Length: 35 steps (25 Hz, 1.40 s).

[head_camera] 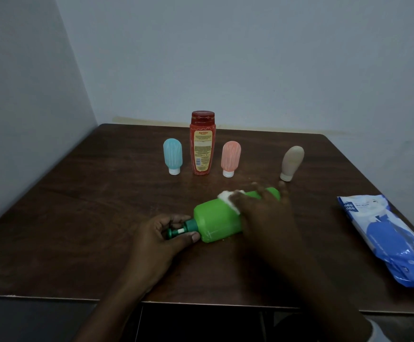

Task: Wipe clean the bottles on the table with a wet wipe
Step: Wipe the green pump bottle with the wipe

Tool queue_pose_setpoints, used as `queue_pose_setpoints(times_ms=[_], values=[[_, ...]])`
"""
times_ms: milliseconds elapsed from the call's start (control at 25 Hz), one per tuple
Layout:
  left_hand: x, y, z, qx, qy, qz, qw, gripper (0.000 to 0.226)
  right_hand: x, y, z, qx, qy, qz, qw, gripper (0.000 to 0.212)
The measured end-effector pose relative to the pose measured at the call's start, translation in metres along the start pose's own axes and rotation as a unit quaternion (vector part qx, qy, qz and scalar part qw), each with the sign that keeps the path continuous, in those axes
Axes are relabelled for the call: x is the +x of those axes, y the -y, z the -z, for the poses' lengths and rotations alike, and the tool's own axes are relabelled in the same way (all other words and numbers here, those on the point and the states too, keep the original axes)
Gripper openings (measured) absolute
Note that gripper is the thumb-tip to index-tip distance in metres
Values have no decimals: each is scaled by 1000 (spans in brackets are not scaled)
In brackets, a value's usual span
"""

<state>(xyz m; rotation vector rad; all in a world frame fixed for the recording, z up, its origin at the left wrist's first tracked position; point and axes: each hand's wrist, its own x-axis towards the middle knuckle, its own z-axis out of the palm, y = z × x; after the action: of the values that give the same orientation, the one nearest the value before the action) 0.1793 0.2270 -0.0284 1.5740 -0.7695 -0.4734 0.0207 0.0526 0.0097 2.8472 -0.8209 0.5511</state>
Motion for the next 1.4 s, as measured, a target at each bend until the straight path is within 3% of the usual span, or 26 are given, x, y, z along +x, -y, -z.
queue_pose_setpoints(times_ms=[120, 240, 480, 600, 1160, 1400], values=[[1, 0, 0, 13, 7, -16, 1000, 34, 9, -47, 12, -1, 49, -125, 991, 40], [0, -1, 0, 13, 8, -22, 1000, 36, 11, -61, 14, -16, 45, -155, 987, 40], [0, -6, 0, 20, 4, -11, 1000, 38, 11, 6, -4, 79, -17, 6, 997, 48], [-2, -8, 0, 18, 6, -11, 1000, 34, 12, 34, -9, 101, -45, 76, 991, 42], [-3, -10, -2, 3, 6, 3, 1000, 22, -29, 44, -4, 178, -55, 170, 968, 18], [-5, -9, -1, 18, 0, 9, 1000, 10, 22, 46, -10, 162, -32, 121, 979, 35]])
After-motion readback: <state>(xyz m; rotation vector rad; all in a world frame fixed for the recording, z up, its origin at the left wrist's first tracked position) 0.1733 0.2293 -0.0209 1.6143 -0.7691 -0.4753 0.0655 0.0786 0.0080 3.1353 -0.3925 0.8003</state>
